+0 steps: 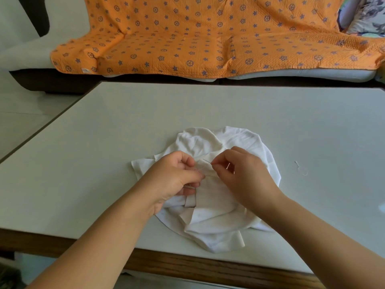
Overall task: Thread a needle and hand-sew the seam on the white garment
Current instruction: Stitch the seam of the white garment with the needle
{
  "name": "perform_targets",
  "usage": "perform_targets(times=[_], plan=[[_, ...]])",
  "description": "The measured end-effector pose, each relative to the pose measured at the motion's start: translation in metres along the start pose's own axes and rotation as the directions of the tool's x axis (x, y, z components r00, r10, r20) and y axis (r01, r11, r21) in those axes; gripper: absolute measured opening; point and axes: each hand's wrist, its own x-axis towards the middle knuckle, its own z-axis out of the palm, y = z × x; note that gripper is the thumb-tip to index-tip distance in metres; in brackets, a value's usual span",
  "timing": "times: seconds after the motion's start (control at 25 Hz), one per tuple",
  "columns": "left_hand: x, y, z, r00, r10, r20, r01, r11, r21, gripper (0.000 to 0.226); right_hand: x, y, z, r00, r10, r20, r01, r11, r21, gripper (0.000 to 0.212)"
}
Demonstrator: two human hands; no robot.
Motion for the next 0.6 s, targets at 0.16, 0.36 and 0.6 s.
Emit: perform_targets(times=[0.16, 0.36, 0.6], plan=[[-0.0035, 0.0022, -0.0033, 0.998, 0.067, -0.007, -0.067, 0.997, 0.040, 0.020, 0.0014, 0.0040, 0.0056, 0.998, -0.064, 0.014, 0.064, 0.997, -0.052, 0.012], [-0.0077, 0.0073, -0.0042, 0.992, 0.124, -0.005, -0.123, 0.990, 0.067, 0.015, 0.0015, 0.0068, 0.0104, 0.991, -0.133, 0.022, 0.135, 0.986, -0.100, 0.015], [0.0019, 0.0072, -0.0071, 0.993, 0.111, -0.042, -0.112, 0.994, -0.011, 0.017, 0.0009, 0.0109, 0.0096, 0.979, -0.201, 0.032, 0.203, 0.973, -0.107, 0.016]])
